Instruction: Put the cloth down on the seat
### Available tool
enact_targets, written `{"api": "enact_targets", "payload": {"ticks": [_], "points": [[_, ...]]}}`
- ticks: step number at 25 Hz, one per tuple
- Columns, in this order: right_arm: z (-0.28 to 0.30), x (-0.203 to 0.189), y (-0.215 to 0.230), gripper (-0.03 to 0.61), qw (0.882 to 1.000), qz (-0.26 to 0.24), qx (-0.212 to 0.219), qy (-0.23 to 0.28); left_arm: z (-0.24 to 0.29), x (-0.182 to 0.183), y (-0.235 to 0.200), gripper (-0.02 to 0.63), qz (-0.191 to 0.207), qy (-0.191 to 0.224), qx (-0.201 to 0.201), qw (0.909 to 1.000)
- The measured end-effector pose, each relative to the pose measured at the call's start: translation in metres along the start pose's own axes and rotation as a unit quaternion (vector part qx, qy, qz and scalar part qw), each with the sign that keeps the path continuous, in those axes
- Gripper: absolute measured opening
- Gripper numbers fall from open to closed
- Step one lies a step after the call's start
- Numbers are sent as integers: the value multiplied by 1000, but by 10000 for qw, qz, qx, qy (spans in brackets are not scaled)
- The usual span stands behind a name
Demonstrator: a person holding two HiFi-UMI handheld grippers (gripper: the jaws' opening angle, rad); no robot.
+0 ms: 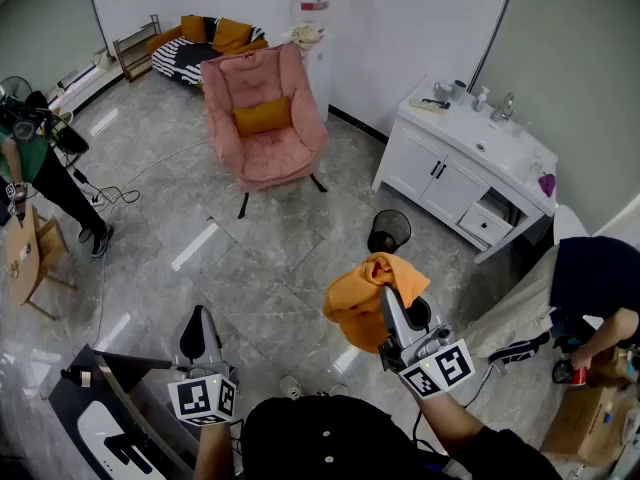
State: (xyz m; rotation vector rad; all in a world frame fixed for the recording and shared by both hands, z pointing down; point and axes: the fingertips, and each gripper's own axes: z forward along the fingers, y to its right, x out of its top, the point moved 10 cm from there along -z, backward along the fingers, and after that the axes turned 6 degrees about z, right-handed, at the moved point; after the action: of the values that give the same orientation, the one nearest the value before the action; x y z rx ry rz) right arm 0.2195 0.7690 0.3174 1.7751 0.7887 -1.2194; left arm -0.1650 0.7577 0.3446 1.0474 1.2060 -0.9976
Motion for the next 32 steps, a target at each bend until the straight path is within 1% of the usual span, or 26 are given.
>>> {"api": "enact_targets", "payload": {"ticks": [6,10,16,22,26,32], "points": [[5,0,-3,81,10000,-5,56,-16,3,0,-2,2,7,-2,-19,10000],[9,1,-7,83,9999,100,68,38,5,1,-4,2,-28,-26,-73,10000],[27,-6,-19,84,9999,115,47,57,14,0,-23,1,-74,-103,-78,9999],[49,-16,-24,84,9998,150,-34,140,24,-6,-43,2,-83,-145,-184,9997],[66,-23,-17,84,9998,191,-36,106,34,-12,-52,2,-132,-164,-135,9997],[109,-32,9,84,9998,150,88,93,79,-15,-58,1,-120,-113,-32,9999]]}}
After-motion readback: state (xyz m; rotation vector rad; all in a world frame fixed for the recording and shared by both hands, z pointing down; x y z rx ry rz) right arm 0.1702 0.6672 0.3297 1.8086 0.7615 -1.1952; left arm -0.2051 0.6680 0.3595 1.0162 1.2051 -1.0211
